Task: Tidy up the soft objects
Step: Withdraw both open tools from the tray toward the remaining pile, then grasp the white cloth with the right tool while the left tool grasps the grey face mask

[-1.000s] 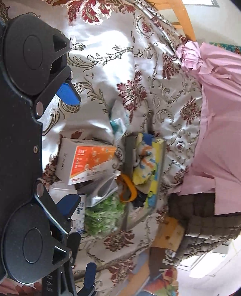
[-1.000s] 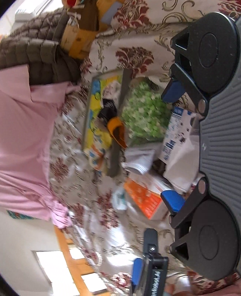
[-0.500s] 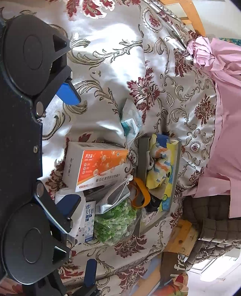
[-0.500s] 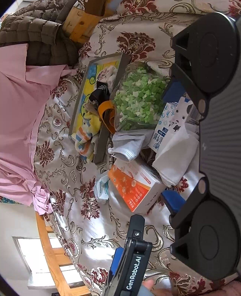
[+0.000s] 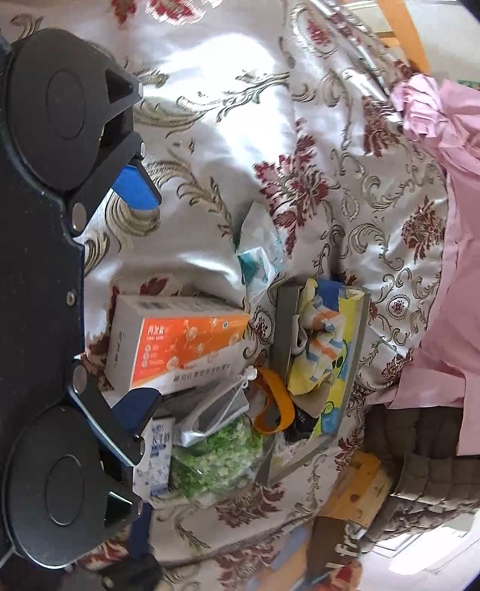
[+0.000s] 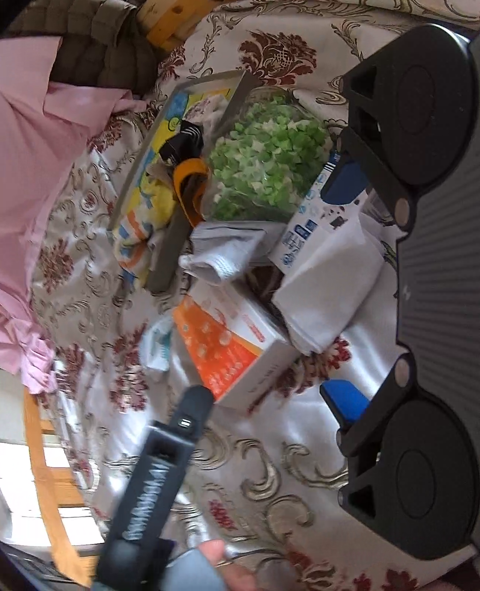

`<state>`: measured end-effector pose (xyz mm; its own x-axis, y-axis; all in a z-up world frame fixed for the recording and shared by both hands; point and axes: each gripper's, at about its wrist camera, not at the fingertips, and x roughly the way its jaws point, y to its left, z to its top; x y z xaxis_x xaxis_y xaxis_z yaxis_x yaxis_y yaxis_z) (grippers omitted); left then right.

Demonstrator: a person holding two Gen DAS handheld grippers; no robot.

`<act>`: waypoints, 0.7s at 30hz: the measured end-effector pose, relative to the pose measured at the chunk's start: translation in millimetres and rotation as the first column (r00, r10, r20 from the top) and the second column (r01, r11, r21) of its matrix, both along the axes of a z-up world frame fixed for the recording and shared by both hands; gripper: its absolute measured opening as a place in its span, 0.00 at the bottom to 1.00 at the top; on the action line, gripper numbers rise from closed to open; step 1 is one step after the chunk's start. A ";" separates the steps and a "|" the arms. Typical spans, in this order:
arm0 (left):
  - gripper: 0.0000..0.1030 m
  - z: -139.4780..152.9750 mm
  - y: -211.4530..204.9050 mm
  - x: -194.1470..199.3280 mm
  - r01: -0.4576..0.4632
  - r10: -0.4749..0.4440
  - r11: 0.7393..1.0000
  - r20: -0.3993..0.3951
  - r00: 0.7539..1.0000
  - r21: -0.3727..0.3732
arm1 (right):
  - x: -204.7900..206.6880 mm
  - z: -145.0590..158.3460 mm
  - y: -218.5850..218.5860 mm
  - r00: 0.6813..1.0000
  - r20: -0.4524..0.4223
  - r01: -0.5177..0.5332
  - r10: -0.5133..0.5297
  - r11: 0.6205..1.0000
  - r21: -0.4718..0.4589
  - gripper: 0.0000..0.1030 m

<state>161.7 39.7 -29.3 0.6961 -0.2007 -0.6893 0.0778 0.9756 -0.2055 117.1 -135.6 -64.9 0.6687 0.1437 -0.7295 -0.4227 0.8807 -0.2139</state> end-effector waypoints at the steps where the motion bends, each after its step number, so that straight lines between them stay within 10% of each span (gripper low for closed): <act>1: 0.99 0.0 -0.3 0.8 0.005 -0.005 1.000 -0.003 1.000 -0.017 | 0.9 -2.3 1.5 1.000 -0.001 0.003 -0.003 1.000 -0.018 1.00; 11: 0.99 5.2 -25.5 16.5 0.175 -0.163 0.974 0.091 0.982 -0.142 | -0.6 -26.8 23.7 0.993 0.092 -0.054 0.077 0.971 -0.235 0.99; 21: 0.99 -15.5 -39.4 59.5 0.278 -0.285 0.885 0.039 0.958 -0.373 | -0.9 -28.6 24.7 0.986 0.137 -0.061 0.098 0.965 -0.255 0.88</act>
<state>221.1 0.3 -44.8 0.5615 -0.6296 -0.5370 0.3313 0.7657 -0.5513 116.3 -111.0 -93.5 0.7648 0.0269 -0.6437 -0.4366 0.7563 -0.4872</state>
